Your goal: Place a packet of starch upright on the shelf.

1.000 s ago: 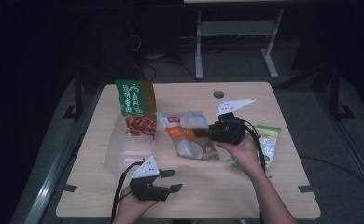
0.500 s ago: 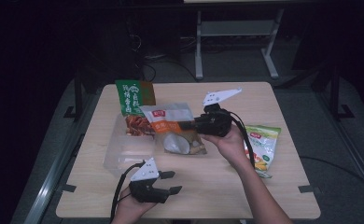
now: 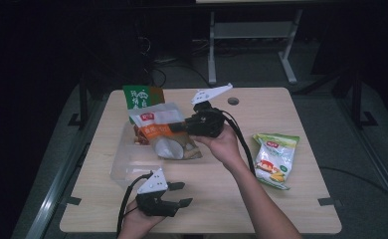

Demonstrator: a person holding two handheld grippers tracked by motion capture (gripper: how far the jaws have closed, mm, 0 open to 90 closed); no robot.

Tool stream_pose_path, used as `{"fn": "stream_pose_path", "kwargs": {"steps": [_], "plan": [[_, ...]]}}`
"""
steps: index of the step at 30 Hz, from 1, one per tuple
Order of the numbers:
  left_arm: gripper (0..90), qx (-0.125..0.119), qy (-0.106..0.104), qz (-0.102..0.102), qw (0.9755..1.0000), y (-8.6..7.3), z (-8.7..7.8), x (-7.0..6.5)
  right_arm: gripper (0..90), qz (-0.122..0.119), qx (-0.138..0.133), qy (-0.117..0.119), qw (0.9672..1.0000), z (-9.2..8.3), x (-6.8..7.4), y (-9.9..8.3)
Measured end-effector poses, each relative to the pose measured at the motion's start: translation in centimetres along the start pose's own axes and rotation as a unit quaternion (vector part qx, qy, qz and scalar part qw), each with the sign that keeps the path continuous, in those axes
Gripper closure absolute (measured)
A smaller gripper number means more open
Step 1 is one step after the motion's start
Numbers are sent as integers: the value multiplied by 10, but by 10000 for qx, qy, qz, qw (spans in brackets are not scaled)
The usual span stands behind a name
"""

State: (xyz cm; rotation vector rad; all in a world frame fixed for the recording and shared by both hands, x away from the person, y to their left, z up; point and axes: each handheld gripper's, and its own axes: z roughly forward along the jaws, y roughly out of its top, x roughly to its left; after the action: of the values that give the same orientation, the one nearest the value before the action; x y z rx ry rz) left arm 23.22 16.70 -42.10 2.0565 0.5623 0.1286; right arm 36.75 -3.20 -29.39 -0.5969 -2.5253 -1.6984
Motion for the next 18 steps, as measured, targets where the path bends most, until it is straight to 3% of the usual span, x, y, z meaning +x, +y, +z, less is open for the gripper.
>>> {"fn": "stream_pose_path", "kwargs": {"steps": [18], "plan": [[426, -5, 60, -12, 10000, -2, -3, 3, 895, 29, 15, 281, 9996, 57, 0, 23]]}}
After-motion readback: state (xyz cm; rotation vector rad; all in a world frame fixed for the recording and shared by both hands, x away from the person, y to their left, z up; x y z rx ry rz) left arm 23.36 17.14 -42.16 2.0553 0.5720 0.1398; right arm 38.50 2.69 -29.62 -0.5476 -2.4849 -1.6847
